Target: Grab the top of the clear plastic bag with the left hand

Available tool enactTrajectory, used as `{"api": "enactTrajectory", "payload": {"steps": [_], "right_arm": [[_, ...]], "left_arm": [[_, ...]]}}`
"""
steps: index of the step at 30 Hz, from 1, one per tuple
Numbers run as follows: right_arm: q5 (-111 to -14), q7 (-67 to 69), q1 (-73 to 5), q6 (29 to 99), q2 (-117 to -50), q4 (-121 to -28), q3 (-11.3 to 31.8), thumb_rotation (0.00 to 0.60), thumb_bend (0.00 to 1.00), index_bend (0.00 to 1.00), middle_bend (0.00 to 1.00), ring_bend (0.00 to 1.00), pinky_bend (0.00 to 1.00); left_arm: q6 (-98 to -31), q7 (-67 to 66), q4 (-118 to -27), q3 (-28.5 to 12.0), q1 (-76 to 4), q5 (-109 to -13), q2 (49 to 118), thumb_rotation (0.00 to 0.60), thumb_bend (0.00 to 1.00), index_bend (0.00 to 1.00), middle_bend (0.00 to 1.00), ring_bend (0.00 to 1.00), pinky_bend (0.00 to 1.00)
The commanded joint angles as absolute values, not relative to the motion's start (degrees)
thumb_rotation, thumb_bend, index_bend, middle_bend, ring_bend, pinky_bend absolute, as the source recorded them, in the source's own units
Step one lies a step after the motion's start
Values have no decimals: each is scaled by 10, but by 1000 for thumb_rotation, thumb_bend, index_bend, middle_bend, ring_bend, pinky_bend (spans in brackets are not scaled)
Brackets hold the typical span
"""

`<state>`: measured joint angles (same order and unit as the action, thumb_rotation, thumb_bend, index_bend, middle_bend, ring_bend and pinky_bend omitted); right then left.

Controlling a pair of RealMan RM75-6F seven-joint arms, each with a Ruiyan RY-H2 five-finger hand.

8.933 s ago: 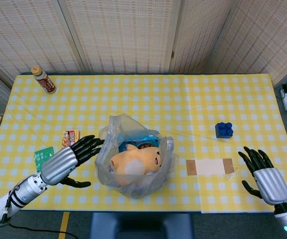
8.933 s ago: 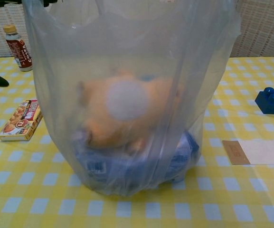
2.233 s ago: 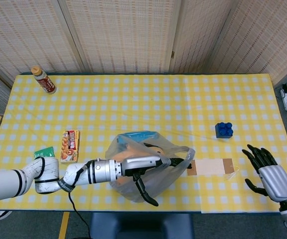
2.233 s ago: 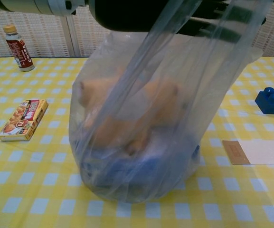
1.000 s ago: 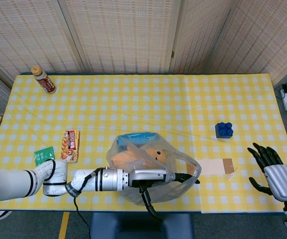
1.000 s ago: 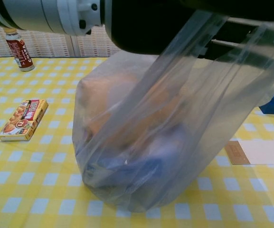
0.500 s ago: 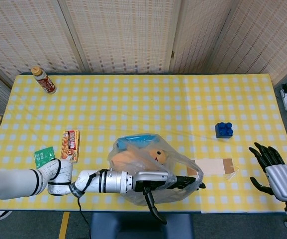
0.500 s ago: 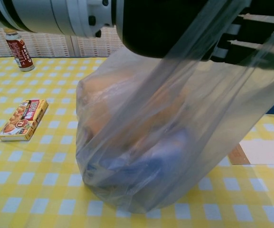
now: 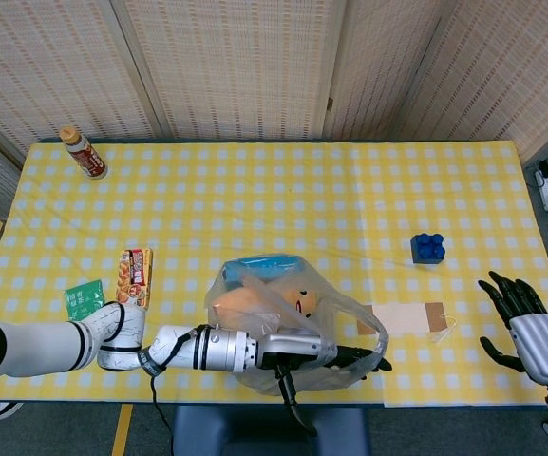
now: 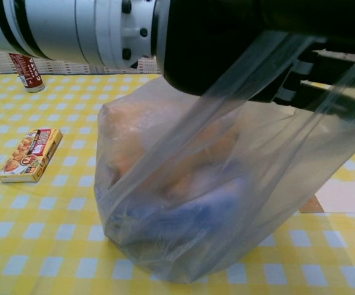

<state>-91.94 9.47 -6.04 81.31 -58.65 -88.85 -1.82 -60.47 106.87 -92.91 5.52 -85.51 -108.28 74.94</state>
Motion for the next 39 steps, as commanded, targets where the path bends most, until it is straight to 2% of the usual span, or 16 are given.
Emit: {"api": "enactTrajectory", "payload": {"steps": [1,6,9,15,19,23,29,31,36,39], "right_arm": [[-919,96,-60,813,-586,-888,-18,600,365,0,0,0,0],[-920,99,-60,814,-585,-887,-18,600,365,0,0,0,0],[-921,100,-59,815,-585,-886,-18,600,364,0,0,0,0],[-921,99,-59,816,-586,-886,-17,600,365,0,0,0,0],[-922,97,-59,816,-586,-887,-17,600,364,0,0,0,0],[-921,99,-57,819,-586,-887,-16,600,365,0,0,0,0],[-921,100,-59,817,-585,-887,-16,600,365,0,0,0,0],[-921,101,-58,817,-585,-886,-16,600,365,0,0,0,0],[-923,99,-59,817,-585,-887,-17,600,364,0,0,0,0],[-923,98,-58,817,-585,-888,-17,600,364,0,0,0,0]], "left_arm": [[-598,1056,-935,55,-856,-1075,754,600,30,54,76,12,124],[-597,1049,-941,58,-858,-1075,754,600,30,104,97,29,148],[-598,1049,-947,60,-860,-1076,751,600,30,116,123,47,196],[-601,1039,-963,64,-859,-1077,743,600,30,174,272,160,315],[-601,1035,-972,59,-855,-1065,744,600,33,284,359,216,377],[-601,1026,-975,57,-852,-1058,743,600,64,352,408,245,415],[-592,1020,-980,55,-853,-1054,742,600,113,391,452,280,435],[-587,1011,-982,54,-852,-1051,741,600,135,419,487,312,457],[-572,964,-1001,43,-843,-1020,735,600,236,548,679,500,641],[-566,937,-1016,32,-832,-995,732,600,289,609,760,579,724]]}}
